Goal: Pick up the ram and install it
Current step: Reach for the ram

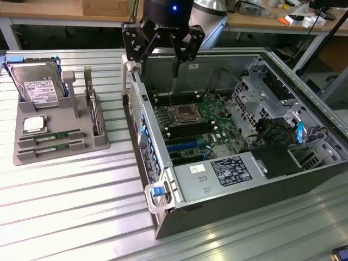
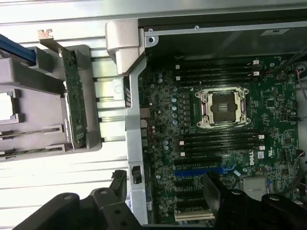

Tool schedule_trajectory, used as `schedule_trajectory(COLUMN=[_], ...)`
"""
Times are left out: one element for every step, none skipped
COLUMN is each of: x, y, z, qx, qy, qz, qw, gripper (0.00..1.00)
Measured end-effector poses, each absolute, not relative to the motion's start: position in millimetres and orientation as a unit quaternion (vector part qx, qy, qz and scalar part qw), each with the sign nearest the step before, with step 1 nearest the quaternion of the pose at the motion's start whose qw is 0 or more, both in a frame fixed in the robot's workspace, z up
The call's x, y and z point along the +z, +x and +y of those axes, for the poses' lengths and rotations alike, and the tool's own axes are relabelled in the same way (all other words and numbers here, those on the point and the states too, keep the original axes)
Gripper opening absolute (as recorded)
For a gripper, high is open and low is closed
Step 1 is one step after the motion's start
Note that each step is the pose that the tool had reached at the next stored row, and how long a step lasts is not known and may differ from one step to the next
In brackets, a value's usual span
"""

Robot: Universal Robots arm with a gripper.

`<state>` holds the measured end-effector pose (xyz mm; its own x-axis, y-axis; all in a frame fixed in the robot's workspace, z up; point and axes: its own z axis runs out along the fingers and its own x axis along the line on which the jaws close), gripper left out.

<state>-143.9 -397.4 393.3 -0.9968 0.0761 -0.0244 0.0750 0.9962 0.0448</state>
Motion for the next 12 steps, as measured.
schedule_trajectory(x=[393, 393, 393, 393, 393, 393, 393, 393, 393, 393, 393, 393], y=[-146, -149, -152, -161, -169, -179, -188, -195, -204, -217, -224, -233], z=[-397, -397, -397, -397, -397, -397, -397, -397, -397, -397, -397, -397], qx=[0.022, 0.022, 0.022, 0.022, 0.022, 0.022, 0.022, 0.022, 0.022, 0.022, 0.022, 0.022], qy=[0.038, 0.038, 0.038, 0.038, 0.038, 0.038, 0.038, 0.038, 0.038, 0.038, 0.038, 0.038], qz=[0.999, 0.999, 0.999, 0.999, 0.999, 0.999, 0.999, 0.999, 0.999, 0.999, 0.999, 0.999], qw=[0.013, 0.013, 0.013, 0.013, 0.013, 0.013, 0.013, 0.013, 0.013, 0.013, 0.013, 0.013], gripper=[0.66, 0.6, 0.6, 0.48, 0.36, 0.3, 0.18, 0.12, 0.11, 0.11, 0.11, 0.11])
